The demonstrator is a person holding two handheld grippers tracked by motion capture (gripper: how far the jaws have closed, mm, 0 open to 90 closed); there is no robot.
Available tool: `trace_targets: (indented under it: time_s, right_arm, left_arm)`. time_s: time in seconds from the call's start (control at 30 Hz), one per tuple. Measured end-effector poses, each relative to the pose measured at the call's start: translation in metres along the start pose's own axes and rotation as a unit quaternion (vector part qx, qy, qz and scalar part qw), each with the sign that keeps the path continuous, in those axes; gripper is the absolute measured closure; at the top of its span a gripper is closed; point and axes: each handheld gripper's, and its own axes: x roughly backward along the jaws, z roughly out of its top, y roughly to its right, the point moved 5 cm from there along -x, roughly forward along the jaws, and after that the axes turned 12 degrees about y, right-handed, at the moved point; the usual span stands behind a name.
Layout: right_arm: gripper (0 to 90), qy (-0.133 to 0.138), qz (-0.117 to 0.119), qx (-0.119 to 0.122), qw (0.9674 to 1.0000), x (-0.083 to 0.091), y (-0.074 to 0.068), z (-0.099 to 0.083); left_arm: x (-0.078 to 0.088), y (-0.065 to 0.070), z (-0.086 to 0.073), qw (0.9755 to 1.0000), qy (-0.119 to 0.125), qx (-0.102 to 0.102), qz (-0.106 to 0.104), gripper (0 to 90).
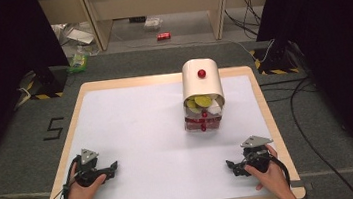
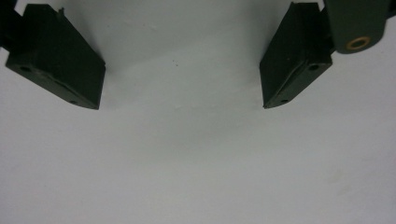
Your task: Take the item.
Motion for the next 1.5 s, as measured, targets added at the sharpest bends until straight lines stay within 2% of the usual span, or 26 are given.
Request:
trace_targets:
  time_s: [0.1,0.17,0.2,0.23,0.33,0.4,0.43,0.5,0.87,1.0,1.07,1.23,1.5]
  right_arm:
    - [5.1,0.003,-0.002,0.002,1.0000,0.001,0.001,0.000]
    - [17.6,0.013,0.001,0.005,0.9999,0.002,0.002,0.002]
    - [19.9,0.020,0.007,0.007,0.9997,0.003,0.003,0.003]
    - [13.3,0.029,0.013,0.007,0.9995,0.005,0.003,0.004]
    - [18.3,0.039,0.010,0.010,0.9991,0.007,0.002,0.007]
    - [14.9,0.051,0.013,0.019,0.9984,0.009,0.001,0.011]
    - [17.0,0.057,0.013,0.019,0.9981,0.010,0.000,0.013]
    - [16.0,0.066,0.013,0.019,0.9975,0.013,-0.002,0.017]
    - [18.5,0.080,0.017,0.023,0.9964,0.021,-0.010,0.028]
    - [19.4,0.094,0.031,0.038,0.9944,0.027,-0.024,0.043]
    - [19.4,0.096,0.032,0.042,0.9940,0.027,-0.027,0.045]
    - [21.1,0.113,0.043,0.069,0.9903,0.032,-0.041,0.065]
    - [24.3,0.126,0.045,0.091,0.9868,0.035,-0.046,0.087]
  left_arm:
    - [0.000,0.000,0.000,1.0000,0.000,0.000,0.000,13.5]
    - [0.000,0.000,0.000,1.0000,0.000,0.000,0.000,13.5]
    - [0.000,0.000,0.000,1.0000,0.000,0.000,0.000,13.5]
    - [0.000,0.000,0.000,1.0000,0.000,0.000,0.000,13.5]
    - [0.000,0.000,0.000,1.0000,0.000,0.000,0.000,13.5]
    - [0.000,0.000,0.000,1.0000,0.000,0.000,0.000,13.5]
    - [0.000,0.000,0.000,1.0000,0.000,0.000,0.000,13.5]
    - [0.000,0.000,0.000,1.0000,0.000,0.000,0.000,13.5]
    - [0.000,0.000,0.000,1.0000,0.000,0.000,0.000,13.5]
    - [0.000,0.000,0.000,1.0000,0.000,0.000,0.000,13.4]
    - [0.000,0.000,0.000,1.0000,0.000,0.000,0.000,13.5]
    - [0.000,0.000,0.000,1.0000,0.000,0.001,0.000,13.5]
    - [0.000,0.000,0.000,1.0000,0.000,0.001,0.000,13.5]
